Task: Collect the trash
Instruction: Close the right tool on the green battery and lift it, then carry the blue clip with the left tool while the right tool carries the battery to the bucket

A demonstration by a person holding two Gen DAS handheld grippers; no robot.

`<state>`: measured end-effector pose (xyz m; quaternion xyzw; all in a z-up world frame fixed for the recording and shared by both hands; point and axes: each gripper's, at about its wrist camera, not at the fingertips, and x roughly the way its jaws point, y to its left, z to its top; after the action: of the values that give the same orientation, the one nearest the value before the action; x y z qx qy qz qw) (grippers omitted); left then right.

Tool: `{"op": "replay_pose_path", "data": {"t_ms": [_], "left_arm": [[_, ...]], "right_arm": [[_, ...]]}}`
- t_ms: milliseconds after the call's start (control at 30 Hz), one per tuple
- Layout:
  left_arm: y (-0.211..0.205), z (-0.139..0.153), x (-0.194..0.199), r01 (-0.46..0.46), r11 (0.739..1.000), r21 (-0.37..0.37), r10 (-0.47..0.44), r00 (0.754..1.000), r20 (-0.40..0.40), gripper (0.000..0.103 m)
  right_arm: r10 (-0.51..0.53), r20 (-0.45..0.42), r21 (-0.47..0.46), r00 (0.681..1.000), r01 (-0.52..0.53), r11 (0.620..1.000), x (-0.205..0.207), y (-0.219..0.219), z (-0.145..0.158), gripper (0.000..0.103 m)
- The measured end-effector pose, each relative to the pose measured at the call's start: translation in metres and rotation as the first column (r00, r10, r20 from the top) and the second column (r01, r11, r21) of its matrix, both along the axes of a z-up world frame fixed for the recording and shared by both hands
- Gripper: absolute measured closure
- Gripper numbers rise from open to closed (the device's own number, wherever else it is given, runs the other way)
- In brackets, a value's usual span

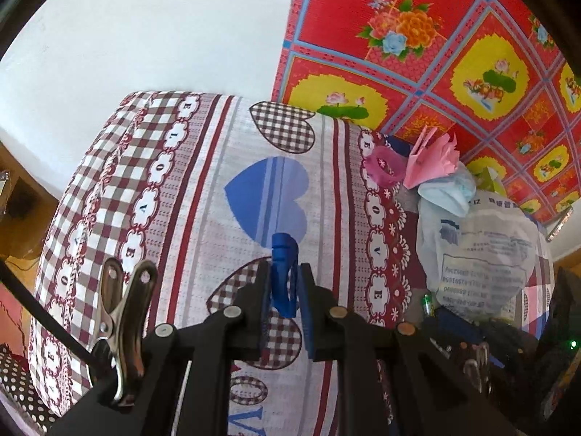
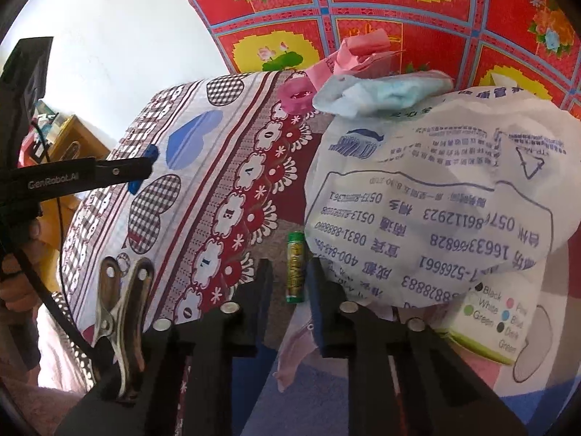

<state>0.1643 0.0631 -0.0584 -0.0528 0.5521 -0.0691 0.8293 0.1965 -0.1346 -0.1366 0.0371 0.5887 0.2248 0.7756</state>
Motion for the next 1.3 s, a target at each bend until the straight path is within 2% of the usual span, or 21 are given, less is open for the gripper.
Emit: {"op": "replay_pose_path", "data": {"t_ms": [33, 200, 400, 900, 1300], "left_arm": [[-0.002, -0.002, 0.001, -0.002, 1.000, 0.000, 0.002, 1.000, 0.002, 0.088], [0.015, 0.009, -0.008, -0.014, 1.000, -0.011, 0.014, 1.000, 0.018, 0.088], [0.038, 0.012, -0.011, -0.018, 1.000, -0.017, 0.018, 1.000, 0.012, 0.088], [0.115, 0.021, -0.024, -0.098, 0.995, -0.024, 0.099, 0.995, 0.029, 0.088], [0.190, 0.024, -0.042, -0.204, 0.979, -0.017, 0.205, 0.978, 0.039, 0.088]], "right_arm": [[0.001, -0.001, -0.005, 1.000, -0.001, 1.000, -0.001, -0.001, 0.001, 0.092], [0.003, -0.019, 0.001, 1.000, -0.003, 1.000, 0.000, 0.003, 0.003, 0.092], [0.017, 0.013, 0.001, 1.000, -0.017, 1.000, -0.004, 0.026, 0.018, 0.092], [0.155, 0.095, 0.068, 0.983, -0.161, 0.985, -0.013, 0.124, 0.067, 0.092], [0.256, 0.110, 0.115, 0.960, -0.268, 0.957, -0.019, 0.197, 0.082, 0.092]]}}
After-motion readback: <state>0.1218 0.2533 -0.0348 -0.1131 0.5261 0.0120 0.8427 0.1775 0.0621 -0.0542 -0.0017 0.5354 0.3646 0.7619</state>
